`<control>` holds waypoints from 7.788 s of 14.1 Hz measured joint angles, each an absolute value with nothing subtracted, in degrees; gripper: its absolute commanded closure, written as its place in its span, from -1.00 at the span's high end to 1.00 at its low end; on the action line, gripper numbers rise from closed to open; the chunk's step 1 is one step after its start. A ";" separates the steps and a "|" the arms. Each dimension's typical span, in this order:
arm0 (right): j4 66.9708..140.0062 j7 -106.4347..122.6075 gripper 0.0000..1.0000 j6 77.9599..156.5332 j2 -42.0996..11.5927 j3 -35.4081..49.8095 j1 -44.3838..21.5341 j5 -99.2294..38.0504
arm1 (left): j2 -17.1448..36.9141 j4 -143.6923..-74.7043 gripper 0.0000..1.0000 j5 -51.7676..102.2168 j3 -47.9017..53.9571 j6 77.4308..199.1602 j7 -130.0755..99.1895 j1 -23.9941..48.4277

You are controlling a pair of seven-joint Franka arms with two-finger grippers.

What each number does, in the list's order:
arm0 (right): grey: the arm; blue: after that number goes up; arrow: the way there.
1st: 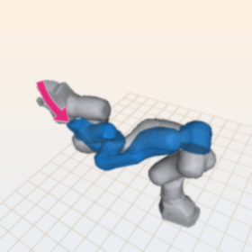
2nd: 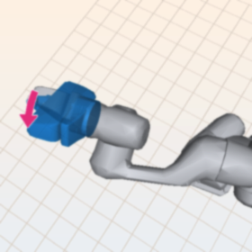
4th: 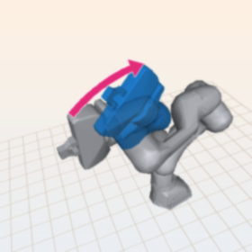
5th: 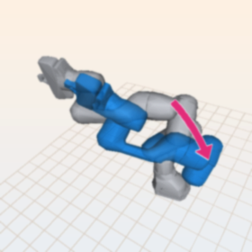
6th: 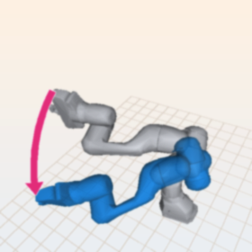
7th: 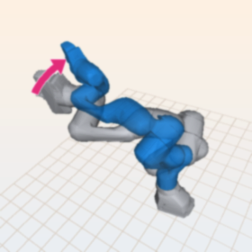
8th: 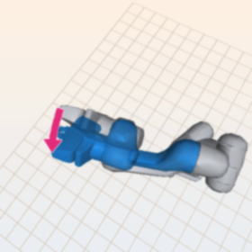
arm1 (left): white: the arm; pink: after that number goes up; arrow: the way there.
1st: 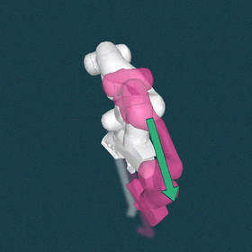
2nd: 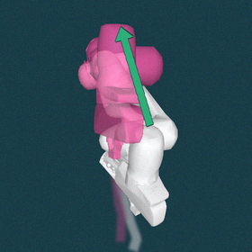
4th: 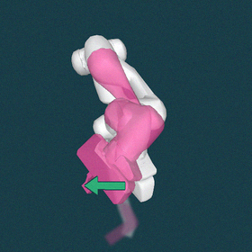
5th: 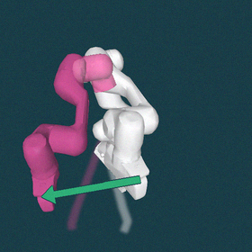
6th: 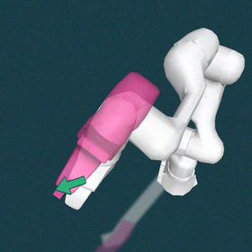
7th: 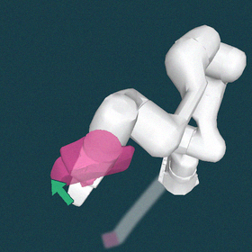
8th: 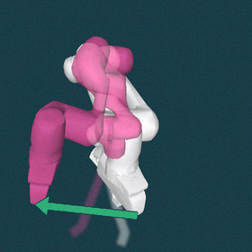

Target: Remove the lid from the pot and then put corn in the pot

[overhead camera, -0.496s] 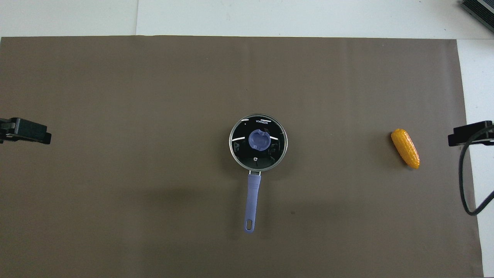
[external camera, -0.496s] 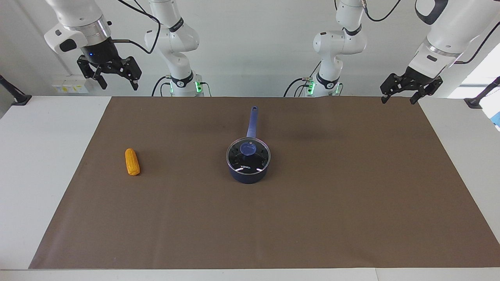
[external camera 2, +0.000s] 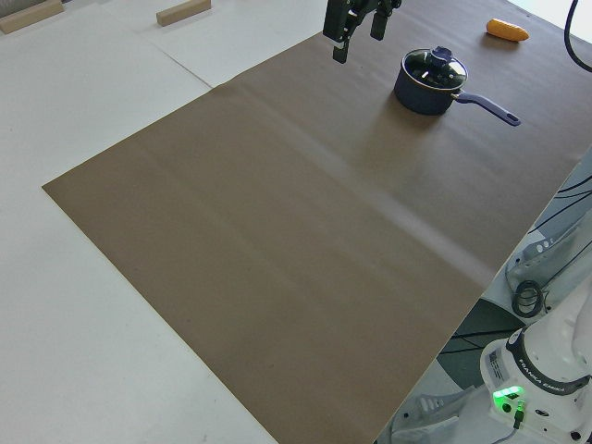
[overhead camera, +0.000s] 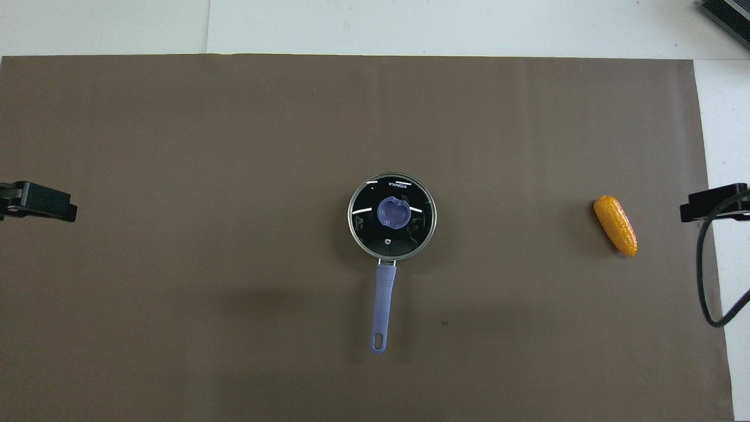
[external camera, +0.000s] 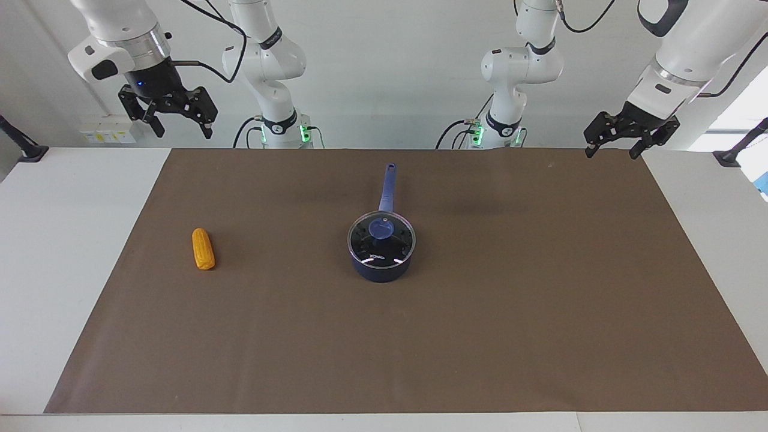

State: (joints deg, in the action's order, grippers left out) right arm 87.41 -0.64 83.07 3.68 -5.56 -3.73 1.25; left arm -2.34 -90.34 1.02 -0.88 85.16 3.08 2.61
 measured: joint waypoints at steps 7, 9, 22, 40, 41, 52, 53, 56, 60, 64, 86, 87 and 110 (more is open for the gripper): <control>87.41 -0.64 1.00 83.07 3.68 -5.56 -3.73 1.25 | -2.35 -90.34 1.00 1.03 -0.76 85.18 3.08 2.62; 87.41 -0.64 1.00 83.07 3.68 -5.56 -3.73 1.25 | -2.35 -90.34 1.00 1.06 -0.55 85.20 3.08 2.69; 87.51 -0.64 1.00 83.05 3.69 -5.51 -4.15 1.25 | -2.39 -90.30 1.00 7.27 1.24 86.06 3.17 10.62; 105.70 12.49 1.00 105.54 0.66 -5.71 -0.65 1.25 | -2.25 -95.45 1.00 9.37 1.91 91.24 2.77 15.28; 106.85 15.06 1.00 108.20 -0.75 -5.74 0.34 1.25 | -2.20 -96.83 1.00 9.37 1.94 92.84 2.70 15.75; 110.59 34.21 1.00 123.96 -14.06 -5.81 5.48 1.29 | 6.61 -104.90 1.00 3.59 2.09 114.20 -20.77 30.66; 111.46 34.28 1.00 125.79 -14.73 -5.77 5.41 1.29 | 7.98 -103.24 1.00 2.89 2.12 114.26 -24.78 32.47; 114.54 36.89 1.00 130.89 -16.60 -5.68 4.98 1.38 | 12.57 -97.16 1.00 1.91 2.14 113.97 -32.98 37.40; 117.81 38.83 1.00 135.13 -17.11 -5.82 5.17 1.38 | 19.65 -90.10 1.00 1.45 2.12 113.92 -41.09 41.17; 118.08 41.88 1.00 132.81 -16.93 -5.89 6.98 1.39 | 26.08 -83.14 1.00 -2.05 2.03 111.42 -45.66 42.65; 117.19 40.64 -1.00 132.66 -16.47 -5.59 6.22 1.18 | 30.90 -78.48 0.51 -3.60 1.28 111.11 -49.49 43.18; 116.77 40.09 -1.00 132.27 -16.14 -5.57 6.16 1.18 | 30.98 -78.53 0.34 -3.55 1.25 111.11 -49.50 43.17; 105.43 4.94 -1.00 116.41 -8.28 1.88 1.10 1.17 | 24.17 -78.49 -1.00 -3.78 -3.15 102.60 -46.87 41.52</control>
